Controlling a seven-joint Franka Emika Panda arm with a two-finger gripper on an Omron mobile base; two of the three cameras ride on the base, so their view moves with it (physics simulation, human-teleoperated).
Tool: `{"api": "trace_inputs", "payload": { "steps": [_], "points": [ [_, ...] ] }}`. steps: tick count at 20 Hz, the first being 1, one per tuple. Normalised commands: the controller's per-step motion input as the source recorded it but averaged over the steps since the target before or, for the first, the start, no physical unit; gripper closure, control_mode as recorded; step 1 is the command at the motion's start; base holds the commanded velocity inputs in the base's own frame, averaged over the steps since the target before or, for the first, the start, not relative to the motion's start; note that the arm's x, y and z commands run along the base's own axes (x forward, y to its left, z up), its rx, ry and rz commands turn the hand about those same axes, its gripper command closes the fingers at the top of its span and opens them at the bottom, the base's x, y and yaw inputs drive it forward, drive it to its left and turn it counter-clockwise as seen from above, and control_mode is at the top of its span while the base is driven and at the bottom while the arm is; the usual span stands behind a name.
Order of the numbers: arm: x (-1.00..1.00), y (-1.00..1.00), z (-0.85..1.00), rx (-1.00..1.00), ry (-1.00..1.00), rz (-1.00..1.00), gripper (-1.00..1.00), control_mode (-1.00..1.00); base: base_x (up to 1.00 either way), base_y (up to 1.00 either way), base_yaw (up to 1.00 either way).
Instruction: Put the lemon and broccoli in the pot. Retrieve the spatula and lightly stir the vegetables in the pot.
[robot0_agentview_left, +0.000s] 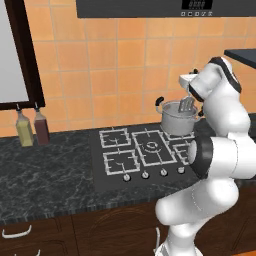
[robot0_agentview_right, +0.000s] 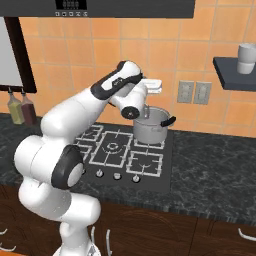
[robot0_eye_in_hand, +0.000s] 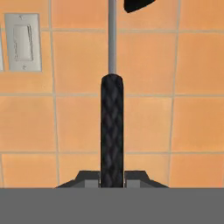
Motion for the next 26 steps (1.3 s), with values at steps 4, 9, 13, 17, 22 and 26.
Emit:
{"api": "trace_inputs", "payload": {
  "steps": [4,9,13,17,22,26],
  "points": [
    [0.57,-0.18,-0.76,0.04,0.10,-0.29,1.00,-1.00,0.00,0.00,0.00],
    [0.30,-0.18,-0.07,0.12,0.00,-0.27,1.00,-1.00,0.00,0.00,0.00],
    [0.41,0.00,-0.37,0.09,0.02,-0.25,1.00,-1.00,0.00,0.00,0.00],
    [0.43,0.00,-0.51,0.04,0.00,-0.18,1.00,-1.00,0.00,0.00,0.00],
    [0.08,0.18,0.25,0.06,-0.03,-0.10,1.00,-1.00,0.00,0.00,0.00],
    [0.40,0.55,0.28,0.04,0.00,-0.07,1.00,-1.00,0.00,0.00,0.00]
  ]
}}
